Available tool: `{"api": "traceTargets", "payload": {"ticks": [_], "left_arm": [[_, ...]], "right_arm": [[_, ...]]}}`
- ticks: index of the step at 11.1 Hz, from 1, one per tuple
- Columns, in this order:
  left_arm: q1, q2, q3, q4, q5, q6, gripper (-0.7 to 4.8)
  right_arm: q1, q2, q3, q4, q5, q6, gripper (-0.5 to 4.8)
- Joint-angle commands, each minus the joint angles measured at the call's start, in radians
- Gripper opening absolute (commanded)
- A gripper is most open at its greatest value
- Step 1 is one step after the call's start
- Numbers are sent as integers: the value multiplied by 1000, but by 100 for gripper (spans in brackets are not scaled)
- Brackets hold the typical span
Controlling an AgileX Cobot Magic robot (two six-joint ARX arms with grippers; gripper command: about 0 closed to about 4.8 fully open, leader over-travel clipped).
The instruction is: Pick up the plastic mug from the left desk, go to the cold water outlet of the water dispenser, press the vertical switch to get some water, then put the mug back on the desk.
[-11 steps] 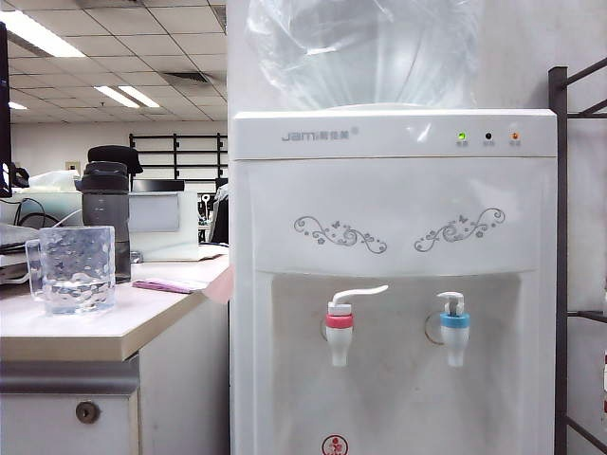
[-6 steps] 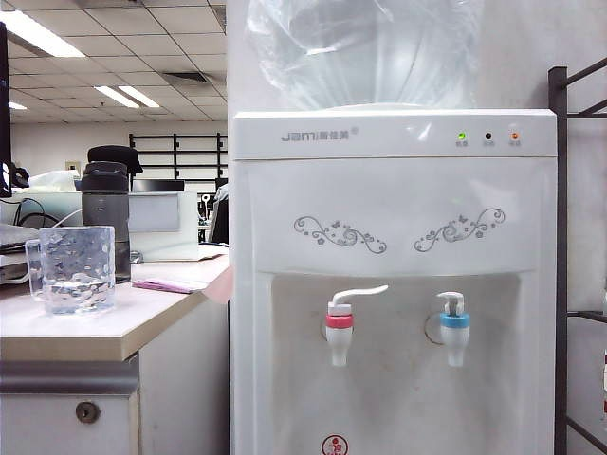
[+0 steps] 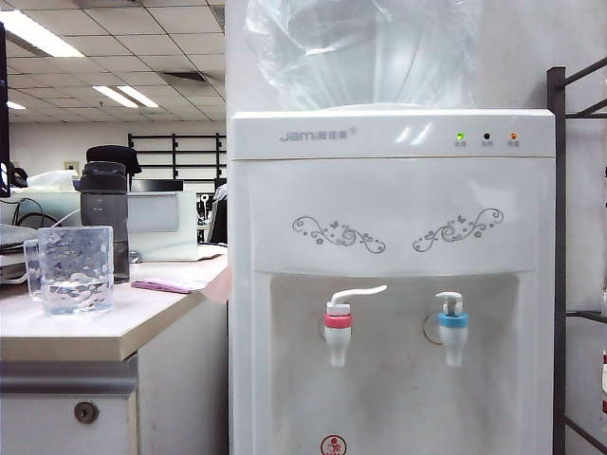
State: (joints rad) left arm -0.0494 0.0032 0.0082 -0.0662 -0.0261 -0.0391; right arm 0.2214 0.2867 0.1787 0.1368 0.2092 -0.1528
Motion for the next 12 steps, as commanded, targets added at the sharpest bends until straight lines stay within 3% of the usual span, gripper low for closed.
{"api": "traceTargets", "payload": {"ticks": [1, 3, 12], "left_arm": [[0, -1, 0, 7, 4, -2, -5], [0, -1, 0, 0, 4, -2, -5], [0, -1, 0, 0, 4, -2, -5]], "right_arm": [[-119, -261, -139, -40, -54, 138, -5], [-119, -284, -171, -138, -58, 153, -5], [-120, -284, -171, -133, -54, 153, -5]]}}
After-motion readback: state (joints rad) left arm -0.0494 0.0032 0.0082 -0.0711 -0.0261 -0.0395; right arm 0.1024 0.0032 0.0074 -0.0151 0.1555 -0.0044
